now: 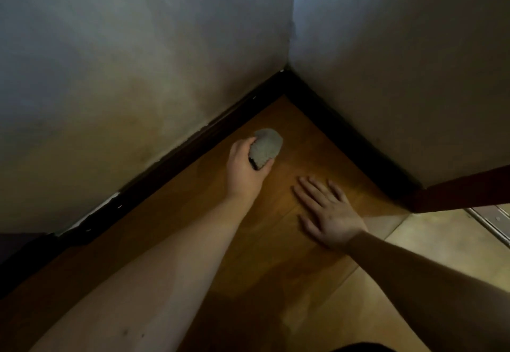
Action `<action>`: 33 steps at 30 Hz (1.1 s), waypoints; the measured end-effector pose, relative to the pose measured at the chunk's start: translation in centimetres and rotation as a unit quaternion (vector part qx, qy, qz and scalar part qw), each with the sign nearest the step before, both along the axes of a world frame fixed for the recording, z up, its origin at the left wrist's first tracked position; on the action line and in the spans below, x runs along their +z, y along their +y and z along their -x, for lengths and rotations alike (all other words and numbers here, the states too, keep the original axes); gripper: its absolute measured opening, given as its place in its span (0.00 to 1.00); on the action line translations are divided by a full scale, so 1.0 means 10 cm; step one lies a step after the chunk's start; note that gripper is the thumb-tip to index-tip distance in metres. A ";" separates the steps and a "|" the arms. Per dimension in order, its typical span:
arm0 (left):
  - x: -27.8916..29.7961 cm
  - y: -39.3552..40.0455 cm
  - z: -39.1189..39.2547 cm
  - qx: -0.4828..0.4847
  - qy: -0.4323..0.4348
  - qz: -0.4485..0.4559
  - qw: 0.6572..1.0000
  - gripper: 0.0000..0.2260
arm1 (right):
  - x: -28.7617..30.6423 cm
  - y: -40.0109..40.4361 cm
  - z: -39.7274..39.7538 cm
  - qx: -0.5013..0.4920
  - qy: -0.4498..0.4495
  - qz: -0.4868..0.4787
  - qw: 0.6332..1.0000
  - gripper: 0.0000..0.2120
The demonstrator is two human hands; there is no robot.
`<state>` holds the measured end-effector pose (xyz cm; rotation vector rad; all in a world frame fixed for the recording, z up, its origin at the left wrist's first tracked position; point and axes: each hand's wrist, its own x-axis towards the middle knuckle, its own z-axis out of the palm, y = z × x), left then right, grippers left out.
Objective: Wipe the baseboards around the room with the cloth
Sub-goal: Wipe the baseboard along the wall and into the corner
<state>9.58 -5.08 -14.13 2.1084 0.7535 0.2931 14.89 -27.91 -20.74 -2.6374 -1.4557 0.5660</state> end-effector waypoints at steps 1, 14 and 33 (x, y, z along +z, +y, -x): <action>-0.03 -0.02 -0.08 0.002 0.002 -0.005 1.000 0.24 | 0.00 0.00 -0.01 0.001 0.002 -0.002 1.000 0.31; -0.25 0.04 -0.96 -0.012 0.006 0.006 1.000 0.25 | -0.10 -0.06 -0.03 0.000 0.023 -0.047 0.999 0.31; -0.30 -0.05 -1.49 0.138 0.014 0.069 0.988 0.17 | -0.07 -0.06 -0.02 0.005 0.017 -0.069 0.997 0.30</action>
